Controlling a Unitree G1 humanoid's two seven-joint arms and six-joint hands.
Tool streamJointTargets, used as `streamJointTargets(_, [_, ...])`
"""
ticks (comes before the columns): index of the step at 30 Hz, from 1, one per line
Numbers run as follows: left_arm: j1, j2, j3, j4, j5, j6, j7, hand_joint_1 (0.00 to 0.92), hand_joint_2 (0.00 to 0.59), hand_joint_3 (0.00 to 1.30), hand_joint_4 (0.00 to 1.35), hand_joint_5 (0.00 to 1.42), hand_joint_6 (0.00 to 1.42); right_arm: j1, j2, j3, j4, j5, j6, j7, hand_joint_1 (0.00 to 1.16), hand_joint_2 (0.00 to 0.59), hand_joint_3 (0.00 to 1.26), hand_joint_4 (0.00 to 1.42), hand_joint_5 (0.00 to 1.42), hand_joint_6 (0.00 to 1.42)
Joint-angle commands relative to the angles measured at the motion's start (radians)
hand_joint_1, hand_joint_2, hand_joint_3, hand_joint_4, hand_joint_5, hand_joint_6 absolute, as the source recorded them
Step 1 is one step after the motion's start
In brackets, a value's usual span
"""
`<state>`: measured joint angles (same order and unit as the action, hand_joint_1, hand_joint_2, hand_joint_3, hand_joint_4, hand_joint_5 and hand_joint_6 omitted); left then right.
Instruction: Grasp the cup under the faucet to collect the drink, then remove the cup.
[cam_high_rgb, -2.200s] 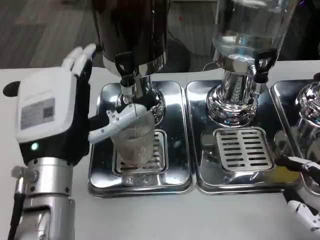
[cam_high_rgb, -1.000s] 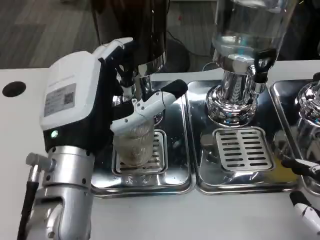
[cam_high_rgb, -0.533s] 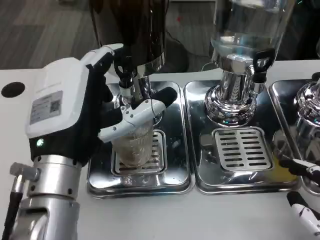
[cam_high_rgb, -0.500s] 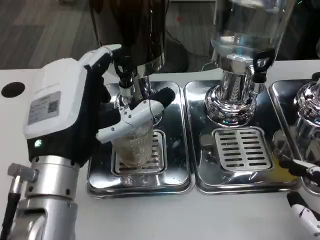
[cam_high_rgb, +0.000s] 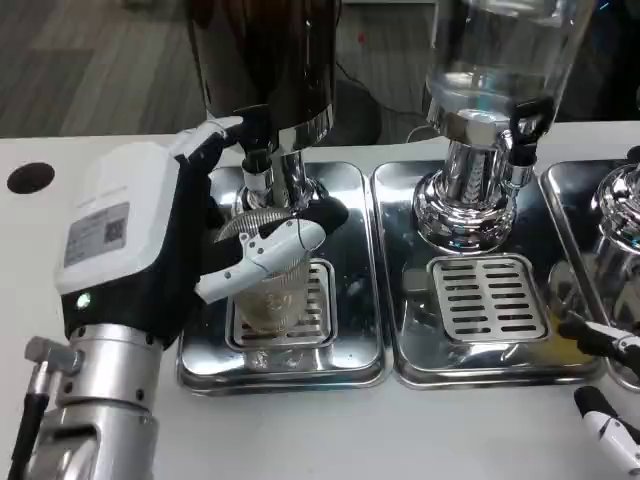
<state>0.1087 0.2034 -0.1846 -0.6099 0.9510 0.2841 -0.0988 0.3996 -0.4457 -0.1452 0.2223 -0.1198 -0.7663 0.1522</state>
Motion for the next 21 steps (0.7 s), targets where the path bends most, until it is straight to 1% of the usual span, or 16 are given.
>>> streamJointTargets(1, [-0.009, -0.010, -0.013, -0.024, 0.006, -0.014, -0.010, 0.019, 0.021, 0.31, 0.25, 0.72, 0.88, 0.006, -0.005, -0.011, 0.004, 0.015, -0.020, 0.007, 0.51, 0.392, 0.26, 0.18, 0.19, 0.05])
streamJointTargets(15, [-0.014, -0.021, 0.025, -0.118, -0.004, -0.015, -0.041, 0.019, 0.021, 0.30, 0.25, 0.76, 0.90, 0.001, 0.000, -0.014, 0.016, 0.017, -0.024, 0.011, 0.51, 0.392, 0.26, 0.18, 0.19, 0.05])
streamJointTargets(21, [-0.047, -0.021, 0.060, -0.088, -0.008, 0.010, -0.067, 0.020, 0.022, 0.30, 0.24, 0.76, 0.91, 0.000, 0.000, -0.012, 0.016, 0.019, -0.026, 0.013, 0.51, 0.392, 0.26, 0.18, 0.19, 0.05])
